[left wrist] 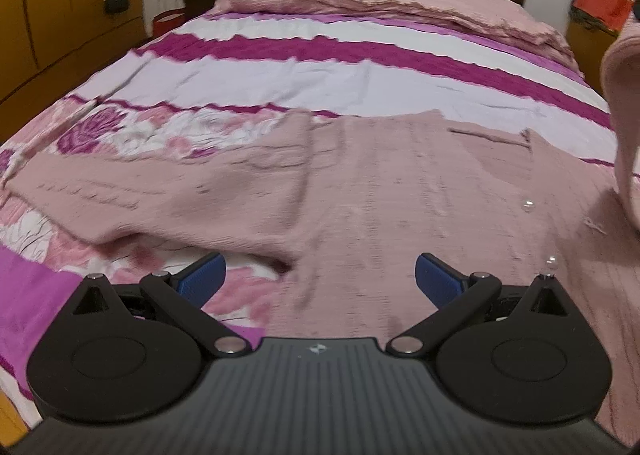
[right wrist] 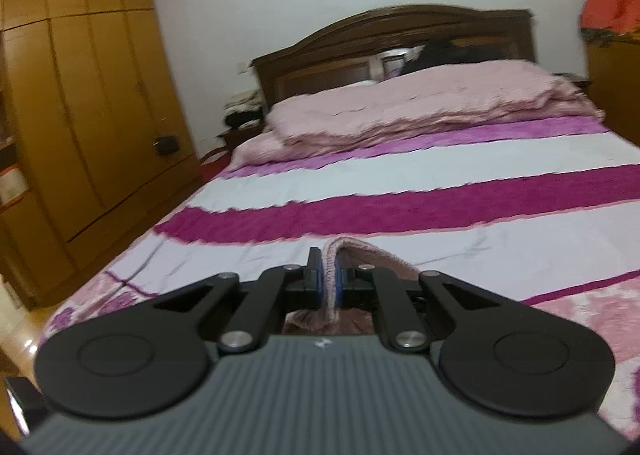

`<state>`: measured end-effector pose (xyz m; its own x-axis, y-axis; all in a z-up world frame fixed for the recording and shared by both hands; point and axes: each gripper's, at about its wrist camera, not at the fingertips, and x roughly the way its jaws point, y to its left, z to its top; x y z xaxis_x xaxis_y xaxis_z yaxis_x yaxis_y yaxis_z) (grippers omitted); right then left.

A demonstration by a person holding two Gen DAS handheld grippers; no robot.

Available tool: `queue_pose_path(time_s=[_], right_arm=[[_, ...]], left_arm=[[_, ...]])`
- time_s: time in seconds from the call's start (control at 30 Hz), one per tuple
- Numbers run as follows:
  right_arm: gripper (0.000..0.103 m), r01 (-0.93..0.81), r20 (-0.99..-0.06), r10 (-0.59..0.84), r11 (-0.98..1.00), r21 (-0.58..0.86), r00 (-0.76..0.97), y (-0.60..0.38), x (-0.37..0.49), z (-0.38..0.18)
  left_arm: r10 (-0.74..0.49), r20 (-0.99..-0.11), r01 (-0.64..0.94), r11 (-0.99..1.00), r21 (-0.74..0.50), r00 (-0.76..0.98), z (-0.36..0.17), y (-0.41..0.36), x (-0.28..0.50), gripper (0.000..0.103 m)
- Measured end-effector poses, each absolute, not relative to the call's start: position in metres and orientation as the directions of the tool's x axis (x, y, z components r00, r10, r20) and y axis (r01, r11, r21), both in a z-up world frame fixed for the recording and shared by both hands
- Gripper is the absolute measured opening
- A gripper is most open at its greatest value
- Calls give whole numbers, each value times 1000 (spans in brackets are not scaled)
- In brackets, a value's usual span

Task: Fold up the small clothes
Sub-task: 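Lift the sleeve with the right gripper, fold it across the body, release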

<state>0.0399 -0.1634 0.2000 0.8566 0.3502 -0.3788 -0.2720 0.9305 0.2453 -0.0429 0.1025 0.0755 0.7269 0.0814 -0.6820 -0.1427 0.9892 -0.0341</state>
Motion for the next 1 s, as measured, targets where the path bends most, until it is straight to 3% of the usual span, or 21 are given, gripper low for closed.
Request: queue_pose_path(time_s=[0.17,0.4,0.67,0.7,0.73,0.8,1.0], right_arm=[[9,-321,-422,408,909,264,809,-116,57,180],[9,-372,-560,461,887,273,688,-58,85,111],[14,-407,-605,507,860,308,614,-39,95,69],[22,-404,-603,499,865,298,623,-41,94,68],[42,-395,-597,491,870,295,634,-47,90,69],[67,-363,-577,475,880,307,664,-62,84,67],[68,-241,-555,392,914,327,733,-121,64,63]], left_arm=[[99,-689,-184,982,-51,718,71,125,-46,103],[109,-692,-197,979,-49,713,68,138,-47,103],[101,-690,-181,982,-44,716,68,138,-42,103],[100,-689,-176,983,-42,718,69,137,-41,103],[97,-687,-170,985,-39,720,70,136,-40,103],[91,-681,-154,988,-33,727,74,134,-36,103],[89,-649,-76,996,48,756,88,117,-15,103]])
